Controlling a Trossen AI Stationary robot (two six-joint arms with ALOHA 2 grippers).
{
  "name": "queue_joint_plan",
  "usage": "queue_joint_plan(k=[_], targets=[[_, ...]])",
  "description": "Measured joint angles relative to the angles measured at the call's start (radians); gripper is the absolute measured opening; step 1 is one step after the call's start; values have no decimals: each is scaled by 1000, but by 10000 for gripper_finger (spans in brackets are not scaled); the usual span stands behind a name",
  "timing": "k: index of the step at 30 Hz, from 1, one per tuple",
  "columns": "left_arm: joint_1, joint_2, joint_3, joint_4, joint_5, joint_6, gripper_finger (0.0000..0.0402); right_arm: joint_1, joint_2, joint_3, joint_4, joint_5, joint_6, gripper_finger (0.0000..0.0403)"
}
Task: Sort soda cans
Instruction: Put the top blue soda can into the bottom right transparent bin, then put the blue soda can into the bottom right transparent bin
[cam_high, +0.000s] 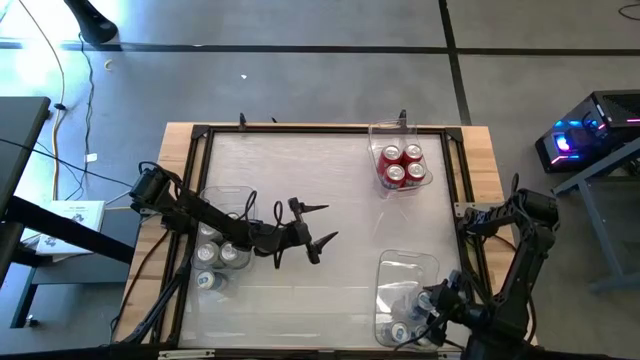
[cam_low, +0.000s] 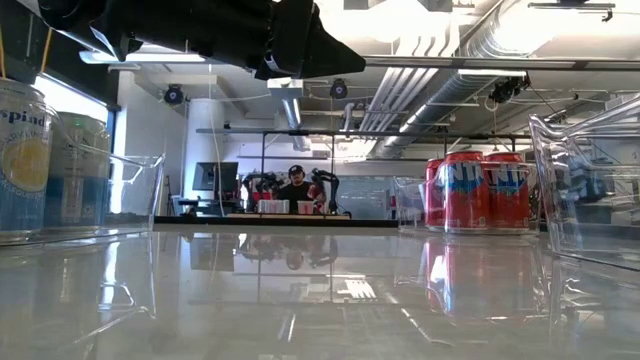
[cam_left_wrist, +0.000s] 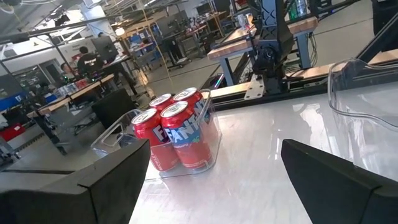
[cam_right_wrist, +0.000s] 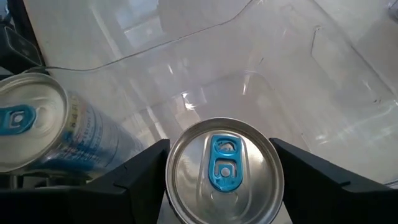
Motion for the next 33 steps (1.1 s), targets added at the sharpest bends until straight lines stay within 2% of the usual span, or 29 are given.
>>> queue_joint_plan(k=[12, 23, 26, 29, 33], targets=[[0, 0, 0, -1, 2, 0, 357, 0, -11, -2, 23, -110, -1, 326], [-17, 0, 40, -11, 11, 24, 357, 0, -105, -2, -36, -64, -3, 329], [-35, 0, 68, -32, 27, 56, 357, 0, -143, -2, -33, -12, -4, 329], [-53, -17, 111, -151, 103, 68, 357, 0, -180, -2, -29, 37, -15, 329], [-75, -56, 207, -400, 199, -5, 357, -6, -211, -2, -19, 115, -57, 328]])
